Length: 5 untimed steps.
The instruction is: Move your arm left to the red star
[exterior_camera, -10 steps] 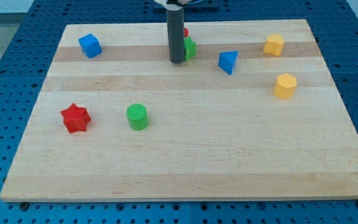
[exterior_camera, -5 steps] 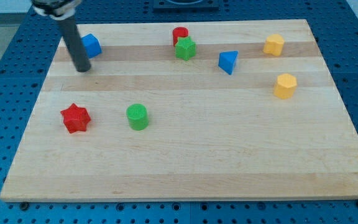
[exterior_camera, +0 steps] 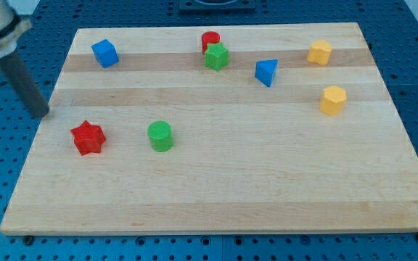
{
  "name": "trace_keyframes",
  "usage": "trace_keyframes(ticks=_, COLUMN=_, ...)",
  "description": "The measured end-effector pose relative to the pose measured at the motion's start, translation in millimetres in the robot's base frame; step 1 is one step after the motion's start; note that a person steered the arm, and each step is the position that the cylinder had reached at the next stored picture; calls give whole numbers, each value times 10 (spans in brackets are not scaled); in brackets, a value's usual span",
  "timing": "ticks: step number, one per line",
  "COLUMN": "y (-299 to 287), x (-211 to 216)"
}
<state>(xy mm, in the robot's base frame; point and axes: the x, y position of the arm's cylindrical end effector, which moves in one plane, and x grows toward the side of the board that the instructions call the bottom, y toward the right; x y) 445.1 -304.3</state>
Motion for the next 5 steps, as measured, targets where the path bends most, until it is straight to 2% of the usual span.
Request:
trace_keyframes(ticks=2, y=24, x=279)
trace_keyframes(ticks=3, y=538, x=433)
trace_keyframes(ticks=4, y=603, x=433)
trace_keyframes(ticks=5, y=1015, x=382)
